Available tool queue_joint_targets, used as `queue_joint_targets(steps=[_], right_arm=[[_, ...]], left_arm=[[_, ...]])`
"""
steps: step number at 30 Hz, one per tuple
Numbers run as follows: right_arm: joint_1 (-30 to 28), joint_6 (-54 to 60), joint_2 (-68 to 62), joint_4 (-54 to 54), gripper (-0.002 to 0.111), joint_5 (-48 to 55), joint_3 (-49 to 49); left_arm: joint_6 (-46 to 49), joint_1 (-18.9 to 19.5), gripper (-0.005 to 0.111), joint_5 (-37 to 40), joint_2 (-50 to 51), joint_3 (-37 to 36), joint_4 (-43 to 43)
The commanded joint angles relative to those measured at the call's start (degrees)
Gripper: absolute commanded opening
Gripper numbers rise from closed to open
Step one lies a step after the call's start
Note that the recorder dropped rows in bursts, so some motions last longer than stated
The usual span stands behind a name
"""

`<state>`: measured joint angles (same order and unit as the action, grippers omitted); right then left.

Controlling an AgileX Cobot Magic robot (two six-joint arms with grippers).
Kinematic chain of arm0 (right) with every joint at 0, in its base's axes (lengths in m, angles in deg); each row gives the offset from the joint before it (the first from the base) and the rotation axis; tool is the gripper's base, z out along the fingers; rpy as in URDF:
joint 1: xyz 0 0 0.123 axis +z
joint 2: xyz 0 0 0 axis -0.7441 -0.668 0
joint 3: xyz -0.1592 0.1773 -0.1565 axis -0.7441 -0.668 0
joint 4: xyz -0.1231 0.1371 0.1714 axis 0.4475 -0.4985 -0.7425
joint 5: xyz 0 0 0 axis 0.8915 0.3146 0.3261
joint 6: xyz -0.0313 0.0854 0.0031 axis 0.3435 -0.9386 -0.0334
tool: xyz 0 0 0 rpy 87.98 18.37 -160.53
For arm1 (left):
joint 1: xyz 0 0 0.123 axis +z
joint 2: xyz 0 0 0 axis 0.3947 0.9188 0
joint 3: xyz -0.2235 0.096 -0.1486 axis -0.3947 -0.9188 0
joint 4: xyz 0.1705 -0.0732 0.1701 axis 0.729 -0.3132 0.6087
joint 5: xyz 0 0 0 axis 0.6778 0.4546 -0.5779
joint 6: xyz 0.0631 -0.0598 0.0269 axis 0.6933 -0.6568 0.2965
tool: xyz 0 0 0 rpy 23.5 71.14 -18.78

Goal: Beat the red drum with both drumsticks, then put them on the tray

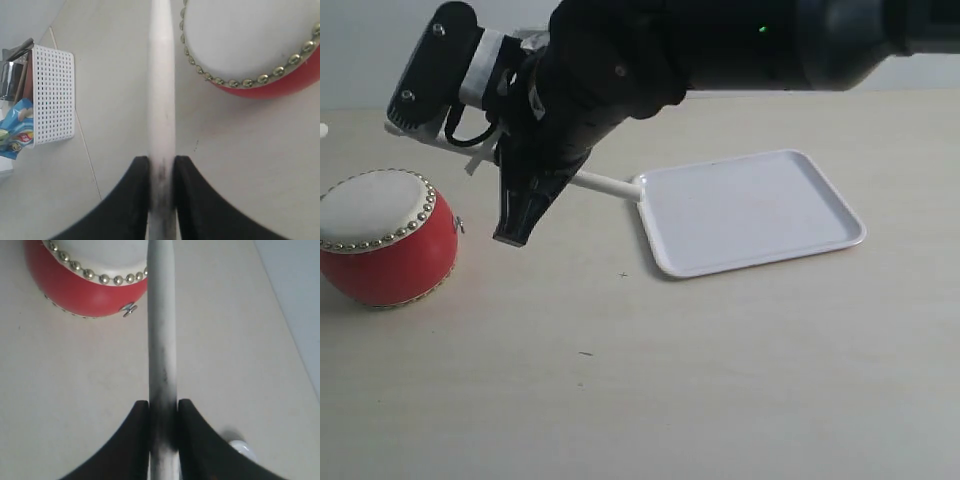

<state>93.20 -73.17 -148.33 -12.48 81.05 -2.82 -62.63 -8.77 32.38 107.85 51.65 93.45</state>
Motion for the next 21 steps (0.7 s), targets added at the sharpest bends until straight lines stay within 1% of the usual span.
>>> queue_joint_targets(steps=[1, 4, 8, 9, 10, 12, 13, 16, 18, 21], right_arm=[[0.14, -6.35, -3.77, 3.21, 0.000, -0.61, 3.56], [0.14, -7.04, -5.62, 3.10, 0.000, -0.19, 6.31], [0.14, -6.48, -7.67, 3.50, 0.000, 5.88, 11.36], [0.14, -5.46, -8.28, 3.65, 0.000, 8.99, 13.16], [0.14, -5.46, -8.44, 3.65, 0.000, 9.80, 13.59], [0.39, -5.46, -8.44, 3.15, 0.000, 10.38, 13.90], [0.94, -5.46, -8.56, 3.15, 0.000, 10.98, 13.90], [2.29, -5.25, -8.67, 3.83, 0.000, 10.43, 13.90], [3.14, -5.25, -8.67, 4.09, 0.000, 9.12, 13.90], [3.55, -5.86, -9.34, 6.37, 0.000, 9.65, 13.90]], left_arm=[[-0.78, 0.04, 0.000, 0.10, 0.10, 0.30, -2.75], [-0.08, 0.04, 0.000, 0.10, 0.10, 0.30, -2.78], [12.54, 0.04, 0.000, -0.67, 0.10, 0.30, 0.38], [15.03, 0.04, 0.000, -1.38, 0.10, 0.30, 1.87], [15.03, 0.04, 0.000, -2.28, 0.10, 0.30, 2.14], [15.18, 1.76, 0.000, -5.30, 0.10, -0.53, 2.12], [16.00, 4.31, 0.000, -6.84, 0.10, -2.23, 1.31], [16.12, 8.09, 0.000, -9.23, -0.01, -4.84, 1.30], [15.67, 9.41, 0.000, -10.80, -0.01, -5.12, 0.50], [14.70, 9.64, 0.000, -12.22, -0.01, -5.65, 0.80]])
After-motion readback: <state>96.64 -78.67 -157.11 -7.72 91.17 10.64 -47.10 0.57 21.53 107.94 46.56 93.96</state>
